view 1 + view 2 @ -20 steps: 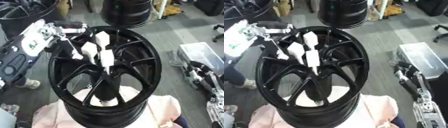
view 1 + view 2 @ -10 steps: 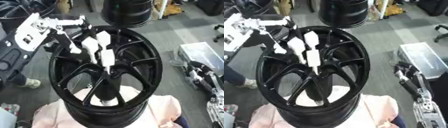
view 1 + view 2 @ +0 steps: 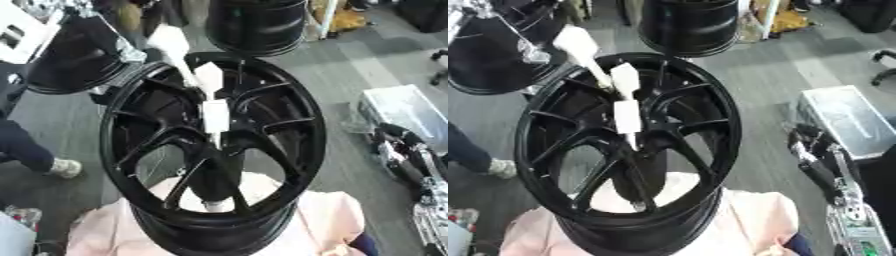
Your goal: Pull the pin out of the wheel hub.
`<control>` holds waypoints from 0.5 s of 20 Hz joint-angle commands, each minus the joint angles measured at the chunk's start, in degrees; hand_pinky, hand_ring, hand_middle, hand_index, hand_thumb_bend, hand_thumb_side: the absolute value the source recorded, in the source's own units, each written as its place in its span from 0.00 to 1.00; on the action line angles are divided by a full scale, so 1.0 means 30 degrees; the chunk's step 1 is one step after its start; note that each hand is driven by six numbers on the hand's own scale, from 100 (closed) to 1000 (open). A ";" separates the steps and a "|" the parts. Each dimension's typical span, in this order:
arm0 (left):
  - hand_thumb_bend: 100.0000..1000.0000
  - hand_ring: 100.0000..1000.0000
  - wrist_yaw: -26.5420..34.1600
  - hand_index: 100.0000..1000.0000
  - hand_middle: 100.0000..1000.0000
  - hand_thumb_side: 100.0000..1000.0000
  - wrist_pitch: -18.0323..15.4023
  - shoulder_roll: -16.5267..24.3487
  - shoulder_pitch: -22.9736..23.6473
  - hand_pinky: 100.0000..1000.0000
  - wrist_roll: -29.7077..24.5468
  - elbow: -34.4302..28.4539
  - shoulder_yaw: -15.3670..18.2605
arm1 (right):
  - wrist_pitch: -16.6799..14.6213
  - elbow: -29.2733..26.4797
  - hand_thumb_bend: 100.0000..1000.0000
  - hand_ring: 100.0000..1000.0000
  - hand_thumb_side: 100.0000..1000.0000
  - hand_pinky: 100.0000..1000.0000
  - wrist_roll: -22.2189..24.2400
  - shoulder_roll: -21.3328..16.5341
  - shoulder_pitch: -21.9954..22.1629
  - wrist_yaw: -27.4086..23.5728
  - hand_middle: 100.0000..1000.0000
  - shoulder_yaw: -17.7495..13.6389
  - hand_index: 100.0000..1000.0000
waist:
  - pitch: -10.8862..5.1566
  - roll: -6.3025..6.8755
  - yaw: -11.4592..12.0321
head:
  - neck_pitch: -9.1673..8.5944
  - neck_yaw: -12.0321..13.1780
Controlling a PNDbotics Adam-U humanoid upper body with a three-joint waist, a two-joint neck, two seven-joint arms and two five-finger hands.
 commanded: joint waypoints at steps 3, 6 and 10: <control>0.13 0.38 0.0814 0.44 0.34 0.00 -0.2328 0.3532 0.0748 0.64 -0.1828 -0.1284 0.1611 | -0.0017 -0.0139 0.13 0.59 0.41 0.63 -0.0169 -0.0518 -0.0037 0.0042 0.72 -0.0315 0.77 | -0.0423 0.0120 0.0408 | -0.0057 -0.0336; 0.17 0.40 0.1010 0.46 0.36 0.04 -0.2044 0.5175 0.2448 0.64 -0.1350 -0.1816 0.2253 | -0.0020 -0.0156 0.13 0.59 0.41 0.63 -0.0272 -0.0554 0.0011 0.0060 0.72 -0.0420 0.77 | -0.0407 0.0190 0.0586 | -0.0080 -0.0441; 0.19 0.42 0.0755 0.48 0.38 0.06 -0.1141 0.7068 0.6486 0.64 -0.0830 -0.1600 0.3718 | -0.0027 -0.0197 0.13 0.59 0.41 0.63 -0.0440 -0.0553 0.0040 0.0045 0.72 -0.0588 0.77 | -0.0300 0.0182 0.0790 | -0.0137 -0.0584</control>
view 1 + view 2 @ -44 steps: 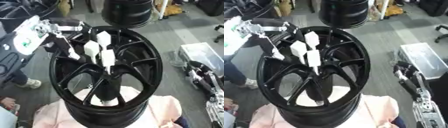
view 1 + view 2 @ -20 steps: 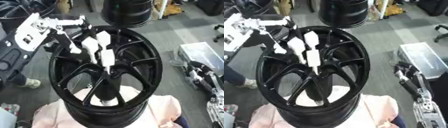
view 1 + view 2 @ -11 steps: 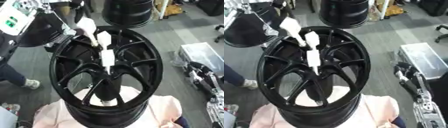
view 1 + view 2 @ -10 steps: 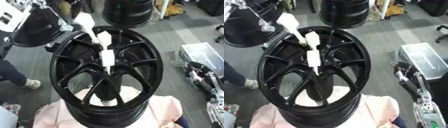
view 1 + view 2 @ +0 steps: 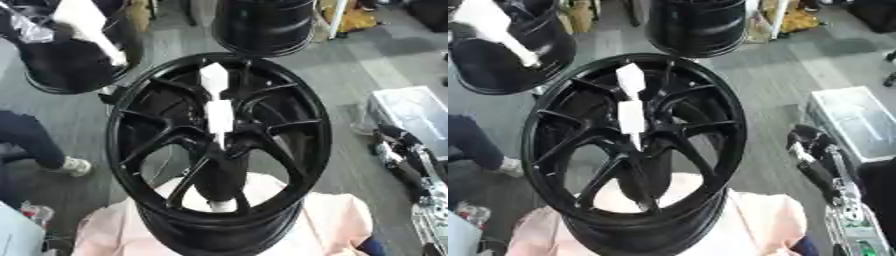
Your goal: Pull the pin out of the wheel hub.
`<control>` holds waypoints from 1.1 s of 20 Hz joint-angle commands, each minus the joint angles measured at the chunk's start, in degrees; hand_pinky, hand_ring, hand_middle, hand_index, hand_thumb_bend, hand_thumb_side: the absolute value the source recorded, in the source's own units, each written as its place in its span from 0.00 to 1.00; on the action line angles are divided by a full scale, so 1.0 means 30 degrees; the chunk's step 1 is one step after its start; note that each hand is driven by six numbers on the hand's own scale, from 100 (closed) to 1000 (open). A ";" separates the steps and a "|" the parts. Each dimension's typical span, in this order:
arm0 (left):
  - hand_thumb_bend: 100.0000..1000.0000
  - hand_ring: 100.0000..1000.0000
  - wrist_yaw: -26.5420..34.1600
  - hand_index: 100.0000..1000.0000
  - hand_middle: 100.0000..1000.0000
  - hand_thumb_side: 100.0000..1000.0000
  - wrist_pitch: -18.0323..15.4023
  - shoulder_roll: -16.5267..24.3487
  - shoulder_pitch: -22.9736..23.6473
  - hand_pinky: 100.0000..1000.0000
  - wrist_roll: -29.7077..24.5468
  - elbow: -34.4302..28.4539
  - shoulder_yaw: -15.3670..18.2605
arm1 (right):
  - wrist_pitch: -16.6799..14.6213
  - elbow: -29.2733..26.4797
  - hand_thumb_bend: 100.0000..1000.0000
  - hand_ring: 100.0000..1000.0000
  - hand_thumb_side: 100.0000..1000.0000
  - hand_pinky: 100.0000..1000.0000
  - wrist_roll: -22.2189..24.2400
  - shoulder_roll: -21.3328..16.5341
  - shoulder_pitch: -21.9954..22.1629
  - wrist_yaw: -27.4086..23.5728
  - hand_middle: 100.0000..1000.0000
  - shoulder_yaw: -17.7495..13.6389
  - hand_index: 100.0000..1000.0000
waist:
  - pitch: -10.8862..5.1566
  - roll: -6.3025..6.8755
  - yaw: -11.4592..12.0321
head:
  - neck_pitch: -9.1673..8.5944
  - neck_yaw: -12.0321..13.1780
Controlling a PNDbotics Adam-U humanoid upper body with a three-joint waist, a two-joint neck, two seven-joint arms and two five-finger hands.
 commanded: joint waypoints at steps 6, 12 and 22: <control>0.29 0.56 -0.3228 0.67 0.58 0.16 0.0657 0.1124 0.5841 0.69 -0.0350 0.1888 0.2621 | -0.0024 -0.0218 0.13 0.59 0.42 0.63 -0.0244 -0.0370 -0.0125 -0.0019 0.72 -0.0313 0.77 | -0.0050 -0.0185 0.0059 | -0.0208 -0.0328; 0.45 0.67 -0.5203 0.76 0.73 0.44 0.2262 -0.0647 0.8729 0.75 0.3017 0.3352 0.5232 | -0.0043 -0.0198 0.13 0.59 0.41 0.63 -0.0354 -0.0279 -0.0134 -0.0083 0.72 -0.0456 0.77 | 0.0106 -0.0344 0.0106 | -0.0207 -0.0519; 0.22 0.57 -0.3065 0.62 0.60 0.56 0.3402 -0.4375 1.0663 0.68 0.6153 -0.0282 0.9008 | -0.0093 -0.0157 0.13 0.59 0.42 0.63 -0.0417 0.0144 -0.0115 -0.0250 0.72 -0.0532 0.77 | 0.0274 -0.0947 0.0577 | -0.0181 -0.1001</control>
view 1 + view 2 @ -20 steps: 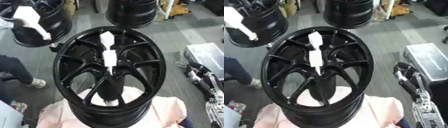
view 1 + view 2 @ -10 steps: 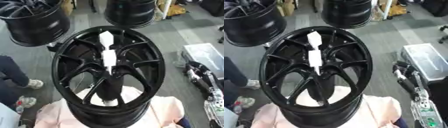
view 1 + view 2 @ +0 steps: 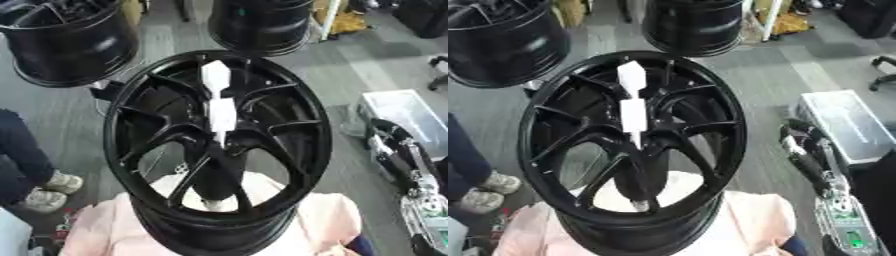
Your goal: Pull the pin out of the wheel hub.
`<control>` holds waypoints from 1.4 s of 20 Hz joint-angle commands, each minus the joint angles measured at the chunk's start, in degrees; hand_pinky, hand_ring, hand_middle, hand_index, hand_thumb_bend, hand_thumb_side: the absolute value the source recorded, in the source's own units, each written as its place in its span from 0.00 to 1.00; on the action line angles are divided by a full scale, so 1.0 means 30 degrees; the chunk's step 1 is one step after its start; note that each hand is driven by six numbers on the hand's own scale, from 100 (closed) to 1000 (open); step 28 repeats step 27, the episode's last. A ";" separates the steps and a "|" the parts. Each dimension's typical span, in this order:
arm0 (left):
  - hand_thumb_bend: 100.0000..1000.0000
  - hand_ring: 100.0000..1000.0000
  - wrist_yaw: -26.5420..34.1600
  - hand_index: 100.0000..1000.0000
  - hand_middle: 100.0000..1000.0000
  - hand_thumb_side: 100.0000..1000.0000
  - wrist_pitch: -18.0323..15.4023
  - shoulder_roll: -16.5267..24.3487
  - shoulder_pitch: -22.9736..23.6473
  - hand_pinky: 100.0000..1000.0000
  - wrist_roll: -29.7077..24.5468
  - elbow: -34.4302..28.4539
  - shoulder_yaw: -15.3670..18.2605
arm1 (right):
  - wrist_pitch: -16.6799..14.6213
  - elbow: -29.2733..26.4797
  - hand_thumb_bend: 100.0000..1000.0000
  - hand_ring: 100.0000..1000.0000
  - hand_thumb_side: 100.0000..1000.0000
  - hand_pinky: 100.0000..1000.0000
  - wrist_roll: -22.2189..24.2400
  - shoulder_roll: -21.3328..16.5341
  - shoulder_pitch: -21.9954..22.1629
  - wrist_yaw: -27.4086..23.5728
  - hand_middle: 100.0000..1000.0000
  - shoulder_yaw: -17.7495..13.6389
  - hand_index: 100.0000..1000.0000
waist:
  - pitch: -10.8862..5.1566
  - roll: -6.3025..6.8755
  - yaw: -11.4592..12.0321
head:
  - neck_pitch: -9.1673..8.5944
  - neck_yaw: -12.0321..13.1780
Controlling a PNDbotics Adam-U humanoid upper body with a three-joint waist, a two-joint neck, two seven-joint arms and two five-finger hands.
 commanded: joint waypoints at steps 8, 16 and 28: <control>0.21 0.53 0.3251 0.59 0.56 0.55 0.1831 -0.4602 0.0520 0.66 0.3273 -0.5468 0.5069 | -0.0058 -0.0104 0.13 0.59 0.42 0.63 0.0148 0.0101 -0.0232 -0.0184 0.72 0.0064 0.77 | -0.0049 -0.0322 -0.0015 | -0.0355 0.0079; 0.19 0.51 0.5046 0.57 0.53 0.53 0.4401 -0.8854 0.1532 0.64 0.5896 -0.9732 0.4817 | -0.0058 -0.0065 0.13 0.59 0.42 0.63 0.0378 0.0193 -0.0302 -0.0185 0.72 0.0228 0.77 | -0.0016 -0.0372 0.0037 | -0.0451 0.0291; 0.19 0.51 0.4197 0.57 0.53 0.54 0.7169 -0.9944 0.1952 0.64 0.9247 -1.2530 0.2670 | -0.0071 -0.0086 0.13 0.59 0.42 0.63 0.0470 0.0226 -0.0355 -0.0163 0.72 0.0279 0.77 | -0.0011 -0.0410 -0.0082 | -0.0311 0.0400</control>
